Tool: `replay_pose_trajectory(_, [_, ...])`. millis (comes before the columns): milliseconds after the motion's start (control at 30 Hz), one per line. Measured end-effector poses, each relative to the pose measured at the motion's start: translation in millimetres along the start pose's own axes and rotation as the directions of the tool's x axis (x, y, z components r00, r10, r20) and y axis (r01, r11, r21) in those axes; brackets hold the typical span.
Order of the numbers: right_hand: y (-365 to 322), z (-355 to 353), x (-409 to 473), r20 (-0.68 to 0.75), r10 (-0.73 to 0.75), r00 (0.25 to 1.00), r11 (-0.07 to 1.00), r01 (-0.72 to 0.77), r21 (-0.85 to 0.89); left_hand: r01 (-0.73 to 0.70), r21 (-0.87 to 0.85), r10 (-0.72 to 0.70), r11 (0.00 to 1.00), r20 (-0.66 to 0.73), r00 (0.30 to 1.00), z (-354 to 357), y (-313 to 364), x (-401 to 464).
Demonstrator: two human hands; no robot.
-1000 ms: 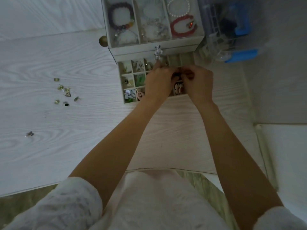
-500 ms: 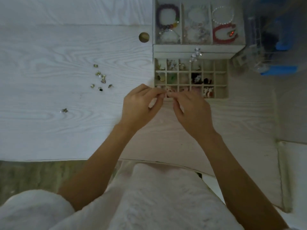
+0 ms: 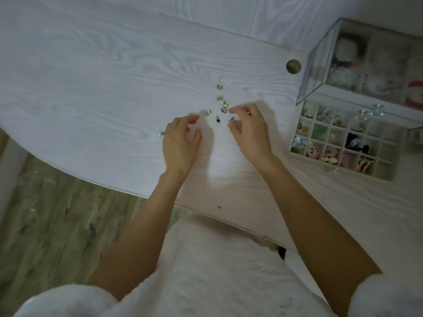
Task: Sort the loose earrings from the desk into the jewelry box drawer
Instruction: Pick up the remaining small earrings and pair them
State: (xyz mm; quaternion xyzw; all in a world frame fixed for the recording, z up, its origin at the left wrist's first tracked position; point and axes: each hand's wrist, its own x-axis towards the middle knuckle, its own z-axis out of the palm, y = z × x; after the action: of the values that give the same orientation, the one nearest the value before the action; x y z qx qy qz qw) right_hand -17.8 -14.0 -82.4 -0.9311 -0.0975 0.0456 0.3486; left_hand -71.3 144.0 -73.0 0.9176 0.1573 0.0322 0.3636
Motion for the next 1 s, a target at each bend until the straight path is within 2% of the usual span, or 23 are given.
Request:
replay_pose_trajectory(67, [-3.3, 7.5, 6.8, -0.002, 0.014, 1.0, 1.0, -0.014, -0.011, 0.016, 0.012, -0.015, 1.0, -0.068, 0.998, -8.1, -8.3, 2.5])
replay_pose_trajectory(167, [-6.3, 17.2, 5.3, -0.026, -0.016, 1.0, 1.0, 0.016, -0.016, 0.118, -0.022, -0.12, 0.993, -0.119, 0.986, -25.2, -31.3, 2.6])
replay_pose_trajectory(300, [-9.0, 25.4, -11.8, -0.029, -0.069, 0.997, 0.997, 0.069, 0.026, 0.198, 0.007, -0.197, 0.98, -0.051, 0.979, -39.9, -59.9, 2.0])
replay_pose_trajectory(367, [-8.1, 26.8, -19.2, -0.049, -0.067, 0.997, 0.997, 0.069, 0.028, 0.179, 0.021, -0.179, 0.984, -0.022, 0.984, -41.3, -64.2, 2.9])
replay_pose_trajectory(567, [-7.6, 23.7, -21.5, -0.077, 0.084, 0.993, 0.989, -0.074, 0.129, 0.088, -0.038, -0.085, 0.995, 0.089, 0.992, -27.5, -48.1, 15.9])
replay_pose_trajectory(700, [-8.0, 22.7, -16.8, -0.115, 0.145, 0.983, 0.983, -0.13, 0.128, -0.03, -0.035, 0.035, 0.999, 0.168, 0.985, -9.8, -30.3, 23.3])
replay_pose_trajectory(800, [-6.0, 19.2, -18.6, -0.107, 0.175, 0.979, 0.981, -0.165, 0.103, -0.067, -0.02, 0.069, 0.998, 0.188, 0.98, -3.4, -22.5, 24.9])
replay_pose_trajectory(900, [-4.6, 12.6, -24.0, -0.096, 0.142, 0.985, 0.988, -0.135, 0.068, -0.074, -0.028, 0.078, 0.997, 0.192, 0.978, -2.3, -17.5, 24.9])
replay_pose_trajectory(1000, [-7.1, 9.3, -25.5, -0.105, 0.04, 0.994, 0.999, -0.043, -0.023, -0.089, -0.025, 0.092, 0.996, 0.203, 0.975, -1.8, -16.2, 27.0])
